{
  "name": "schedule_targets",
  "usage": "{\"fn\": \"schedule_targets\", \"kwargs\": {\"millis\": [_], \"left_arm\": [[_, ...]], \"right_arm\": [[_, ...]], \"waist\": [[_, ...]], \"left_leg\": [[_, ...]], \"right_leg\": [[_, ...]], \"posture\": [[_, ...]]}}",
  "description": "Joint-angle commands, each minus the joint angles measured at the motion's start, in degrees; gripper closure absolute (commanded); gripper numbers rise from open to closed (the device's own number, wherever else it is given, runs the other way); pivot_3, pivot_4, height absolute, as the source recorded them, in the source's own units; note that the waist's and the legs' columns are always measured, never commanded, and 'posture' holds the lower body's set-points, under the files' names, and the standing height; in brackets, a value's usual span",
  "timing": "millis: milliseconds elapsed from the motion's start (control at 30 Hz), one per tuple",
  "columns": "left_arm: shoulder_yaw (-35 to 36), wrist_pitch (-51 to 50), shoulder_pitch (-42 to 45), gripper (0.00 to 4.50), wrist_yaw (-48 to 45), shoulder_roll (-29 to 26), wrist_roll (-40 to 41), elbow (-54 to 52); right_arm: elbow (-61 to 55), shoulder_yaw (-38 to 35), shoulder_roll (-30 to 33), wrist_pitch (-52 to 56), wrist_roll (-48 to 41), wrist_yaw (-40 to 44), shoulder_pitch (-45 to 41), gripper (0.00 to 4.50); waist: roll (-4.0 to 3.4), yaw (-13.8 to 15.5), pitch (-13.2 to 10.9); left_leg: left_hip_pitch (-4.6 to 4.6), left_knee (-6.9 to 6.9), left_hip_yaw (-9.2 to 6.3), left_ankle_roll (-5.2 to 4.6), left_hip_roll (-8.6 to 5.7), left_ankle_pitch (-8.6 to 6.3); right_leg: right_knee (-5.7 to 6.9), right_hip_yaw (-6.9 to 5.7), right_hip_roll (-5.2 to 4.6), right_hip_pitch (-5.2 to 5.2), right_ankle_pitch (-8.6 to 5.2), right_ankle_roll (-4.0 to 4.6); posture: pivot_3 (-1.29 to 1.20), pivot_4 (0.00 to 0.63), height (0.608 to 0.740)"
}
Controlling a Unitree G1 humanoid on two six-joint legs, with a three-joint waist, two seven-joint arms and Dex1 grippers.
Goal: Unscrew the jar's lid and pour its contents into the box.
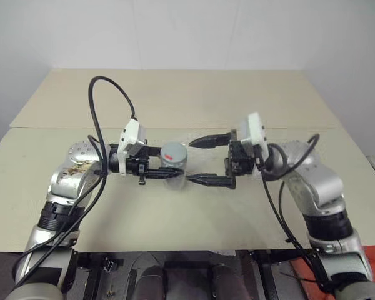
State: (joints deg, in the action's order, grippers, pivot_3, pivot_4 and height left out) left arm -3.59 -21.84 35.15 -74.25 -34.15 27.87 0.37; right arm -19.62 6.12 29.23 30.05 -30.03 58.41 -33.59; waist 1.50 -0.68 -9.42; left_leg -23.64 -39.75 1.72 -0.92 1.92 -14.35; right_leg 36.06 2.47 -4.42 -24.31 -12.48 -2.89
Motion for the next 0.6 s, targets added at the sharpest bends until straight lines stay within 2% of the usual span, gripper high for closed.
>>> {"fn": "schedule_targets", "kwargs": {"millis": [33,200,600], "left_arm": [[0.6,1.4,0.3,2.44,1.4,0.6,-0.4,-0.7],[0.4,1.4,1.9,2.44,0.6,1.0,-0.2,-0.1],[0.4,1.4,2.1,2.44,-0.2,1.6,0.4,-0.3]], "right_arm": [[-5.7,-0.4,0.0,4.3,1.3,-7.4,-1.3,0.06],[-5.3,2.2,-3.6,10.3,2.9,-15.1,-6.4,0.06],[1.8,4.4,-8.3,11.9,4.2,-18.5,-10.4,0.06]], "waist": [[0.0,0.0,0.0],[0.0,-0.3,0.0],[0.0,-0.1,0.0]], "left_leg": [[0.02,0.0,0.0,0.0,0.01,0.0],[0.08,0.04,0.01,0.0,0.03,0.0],[-0.05,0.01,-0.01,0.0,0.01,0.0]], "right_leg": [[-0.03,0.0,0.01,0.0,0.0,0.0],[-0.01,0.03,0.05,-0.03,-0.01,0.01],[0.0,-0.02,0.01,-0.03,0.0,0.0]], "posture": [[0.0,0.15,0.74],[0.0,0.15,0.74],[0.0,0.15,0.74]]}}
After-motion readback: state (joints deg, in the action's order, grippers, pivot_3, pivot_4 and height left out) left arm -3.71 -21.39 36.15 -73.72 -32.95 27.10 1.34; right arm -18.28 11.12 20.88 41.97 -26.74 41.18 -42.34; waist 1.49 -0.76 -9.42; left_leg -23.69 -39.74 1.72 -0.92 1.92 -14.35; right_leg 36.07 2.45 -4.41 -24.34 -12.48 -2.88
